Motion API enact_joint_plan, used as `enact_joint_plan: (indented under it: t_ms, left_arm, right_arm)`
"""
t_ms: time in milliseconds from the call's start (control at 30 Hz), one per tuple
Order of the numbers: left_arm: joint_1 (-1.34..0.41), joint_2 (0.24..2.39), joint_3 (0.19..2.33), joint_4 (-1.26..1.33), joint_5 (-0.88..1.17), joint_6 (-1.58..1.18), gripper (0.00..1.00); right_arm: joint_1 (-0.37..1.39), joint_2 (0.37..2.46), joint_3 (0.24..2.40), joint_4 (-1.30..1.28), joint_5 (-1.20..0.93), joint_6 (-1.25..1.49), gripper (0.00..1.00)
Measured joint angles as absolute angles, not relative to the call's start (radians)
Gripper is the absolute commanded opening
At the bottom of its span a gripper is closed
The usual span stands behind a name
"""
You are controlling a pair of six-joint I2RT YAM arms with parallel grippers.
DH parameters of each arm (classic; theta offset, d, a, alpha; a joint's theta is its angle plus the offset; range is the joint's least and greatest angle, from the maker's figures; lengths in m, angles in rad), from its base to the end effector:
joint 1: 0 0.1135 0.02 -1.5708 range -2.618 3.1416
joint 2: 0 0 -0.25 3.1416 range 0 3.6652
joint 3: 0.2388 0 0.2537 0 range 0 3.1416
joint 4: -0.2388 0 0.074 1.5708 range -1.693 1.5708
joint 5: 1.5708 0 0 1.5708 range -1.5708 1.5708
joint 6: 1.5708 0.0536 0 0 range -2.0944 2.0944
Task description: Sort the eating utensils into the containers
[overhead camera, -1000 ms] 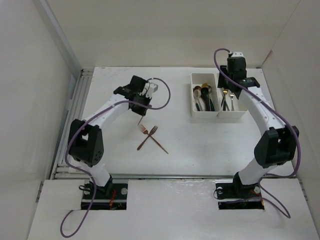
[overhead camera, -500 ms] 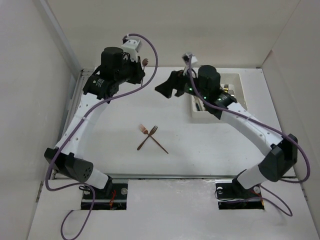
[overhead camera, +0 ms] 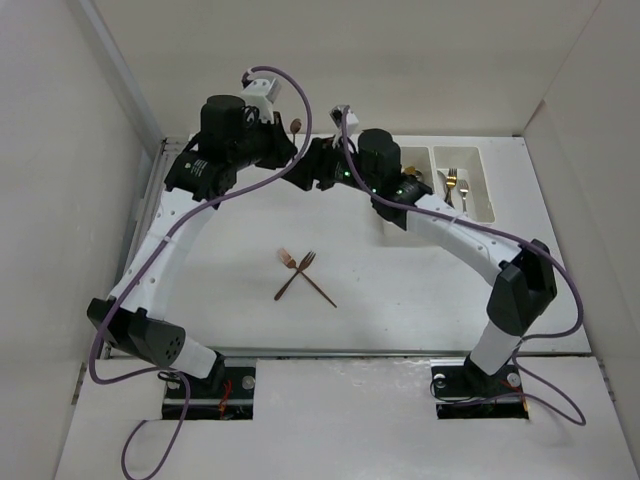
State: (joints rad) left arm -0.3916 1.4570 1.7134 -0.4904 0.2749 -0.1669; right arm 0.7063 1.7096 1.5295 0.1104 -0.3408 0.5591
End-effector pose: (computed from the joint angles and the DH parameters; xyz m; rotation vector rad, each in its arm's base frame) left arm 0.3059 -0.1421 0.4533 0.4043 1.7981 -0.6424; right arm 0.3171 0.2941 0.3673 -0.4128 1.7415 1.2198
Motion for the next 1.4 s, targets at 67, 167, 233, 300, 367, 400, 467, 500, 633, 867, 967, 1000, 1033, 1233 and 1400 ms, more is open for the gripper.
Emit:
enact_joint_plan:
  t_ms: [67, 167, 233, 300, 367, 400, 467, 500, 633, 867, 967, 1000, 1033, 1233, 1400]
  left_arm:
    - [-0.392, 1.457, 1.708, -0.493, 0.283, -0.174, 0.0]
    - [-0.392, 1.455, 1.7, -0.498, 0.293, -0.183, 0.0]
    - [-0.392, 1.45, 1.688, -0.499, 0.299, -0.188, 0.0]
    - [-0.392, 1.444, 1.676, -0.498, 0.297, -0.191, 0.0]
    - [-0.391, 1.443, 1.66, -0.498, 0.286, -0.192, 0.0]
    - [-0.39, 1.443, 1.652, -0.498, 0.286, -0.194, 0.0]
    - [-0.39, 1.44, 1.644, -0.496, 0.282, -0.194, 0.0]
    - [-0.391, 1.44, 1.642, -0.492, 0.283, -0.194, 0.06]
    - [-0.383, 1.438, 1.642, -0.466, 0.252, -0.185, 0.94]
    - [-0.402, 1.431, 1.642, -0.53, 0.191, -0.161, 1.0]
    - [-0.4, 1.423, 1.626, -0.538, 0.125, -0.144, 1.0]
    - [-0.395, 1.418, 1.615, -0.542, 0.11, -0.14, 1.0]
    - [-0.387, 1.413, 1.6, -0.545, 0.095, -0.138, 1.0]
    - [-0.325, 1.385, 1.518, -0.562, 0.06, -0.131, 1.0]
    - [-0.299, 1.376, 1.507, -0.574, 0.059, -0.128, 1.0]
  right_arm:
    - [0.706, 1.72, 1.536, 0.118, -0.337, 0.566, 0.65]
    - [0.706, 1.737, 1.545, 0.125, -0.331, 0.574, 0.53]
    - [0.706, 1.758, 1.559, 0.128, -0.327, 0.579, 0.4]
    - [0.706, 1.779, 1.564, 0.132, -0.326, 0.591, 0.17]
    - [0.71, 1.789, 1.571, 0.135, -0.343, 0.6, 0.03]
    - [0.716, 1.789, 1.572, 0.127, -0.336, 0.6, 0.0]
    - [0.717, 1.789, 1.572, 0.119, -0.331, 0.603, 0.0]
    - [0.717, 1.789, 1.571, 0.119, -0.326, 0.604, 0.0]
    - [0.712, 1.786, 1.562, 0.089, -0.3, 0.598, 0.0]
    - [0.54, 1.841, 1.699, -0.213, -0.159, 0.464, 0.0]
    - [0.424, 1.938, 1.841, -0.388, -0.052, 0.363, 0.0]
    - [0.387, 1.966, 1.864, -0.435, -0.024, 0.334, 0.0]
    - [0.351, 1.991, 1.873, -0.479, 0.0, 0.312, 0.0]
    - [0.229, 2.079, 1.821, -0.657, 0.117, 0.236, 0.0]
    - [0.244, 2.11, 1.832, -0.71, 0.196, 0.204, 0.4]
